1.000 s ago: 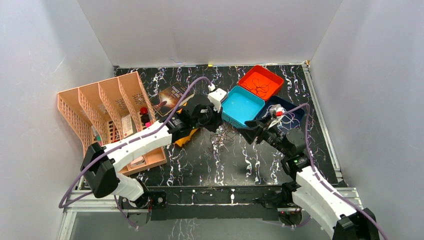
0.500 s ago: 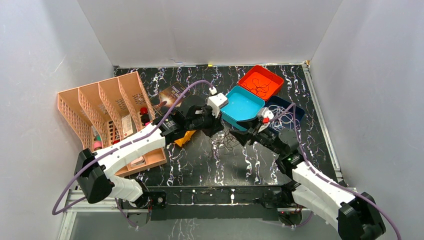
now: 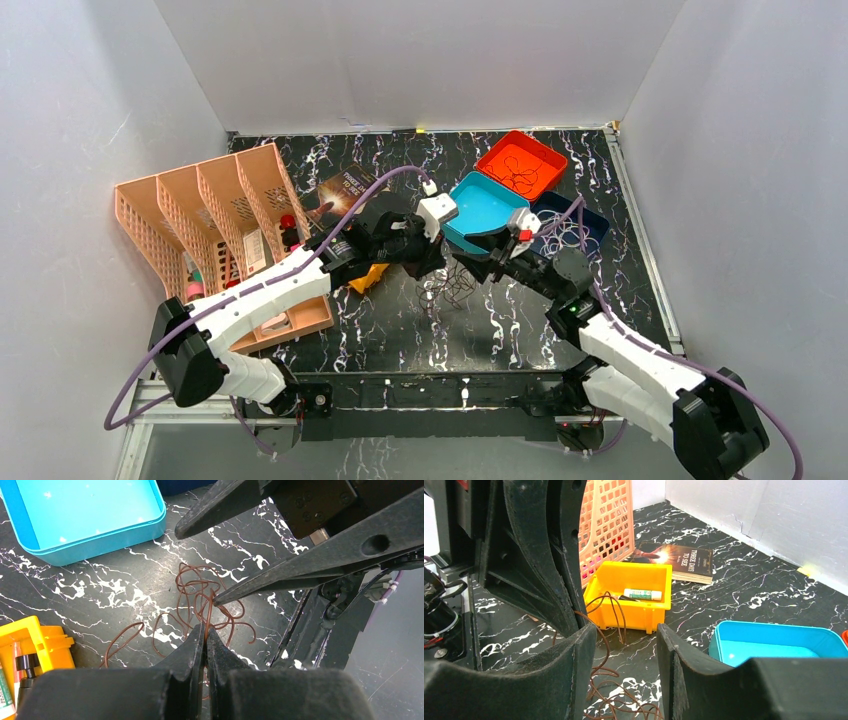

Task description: Untangle the cables

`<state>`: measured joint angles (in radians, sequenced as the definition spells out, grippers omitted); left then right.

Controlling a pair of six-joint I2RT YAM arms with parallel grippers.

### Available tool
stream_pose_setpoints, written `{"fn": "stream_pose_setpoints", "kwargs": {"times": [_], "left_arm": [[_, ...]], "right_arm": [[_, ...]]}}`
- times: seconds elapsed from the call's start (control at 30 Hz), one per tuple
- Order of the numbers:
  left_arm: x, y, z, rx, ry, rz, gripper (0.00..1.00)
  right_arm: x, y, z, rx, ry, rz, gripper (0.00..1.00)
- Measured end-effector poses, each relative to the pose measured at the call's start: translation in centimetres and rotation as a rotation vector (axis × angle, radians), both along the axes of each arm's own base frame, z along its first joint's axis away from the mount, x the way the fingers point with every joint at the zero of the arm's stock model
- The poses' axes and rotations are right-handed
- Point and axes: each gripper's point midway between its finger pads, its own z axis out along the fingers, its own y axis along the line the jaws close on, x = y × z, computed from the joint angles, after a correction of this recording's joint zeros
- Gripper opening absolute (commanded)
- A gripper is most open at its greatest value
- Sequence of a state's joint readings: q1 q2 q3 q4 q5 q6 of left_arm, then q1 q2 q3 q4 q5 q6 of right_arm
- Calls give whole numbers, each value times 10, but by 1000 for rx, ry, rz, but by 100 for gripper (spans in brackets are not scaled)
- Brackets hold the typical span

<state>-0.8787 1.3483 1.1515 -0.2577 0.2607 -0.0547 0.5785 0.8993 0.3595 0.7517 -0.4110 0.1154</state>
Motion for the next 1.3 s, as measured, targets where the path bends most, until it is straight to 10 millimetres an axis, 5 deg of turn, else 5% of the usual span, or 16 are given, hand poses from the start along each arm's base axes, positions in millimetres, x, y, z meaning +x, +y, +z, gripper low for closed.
{"fn": "stream_pose_setpoints", "kwargs": {"times": [0.43,0.83,0.9,1.0,1.1,1.3], "left_arm": [[-1,0,-1,4,2,-4,0],[-1,0,-1,3,0,-10,0],[0,1,-1,6,-3,-4,8],[3,3,-1,14,-12,13,37],[6,5,0,17,-20,34,55],[2,18,7,-19,-45,83,66]], "right_arm": [[0,15,-21,-62,23,48,47],[2,27,-17,-67,19,90,0],[1,28,-17,-66,21,93,0],[1,26,-15,-67,27,81,0],[5,21,-4,-67,33,41,0],[14,1,37,-41,1,-91,0]]}}
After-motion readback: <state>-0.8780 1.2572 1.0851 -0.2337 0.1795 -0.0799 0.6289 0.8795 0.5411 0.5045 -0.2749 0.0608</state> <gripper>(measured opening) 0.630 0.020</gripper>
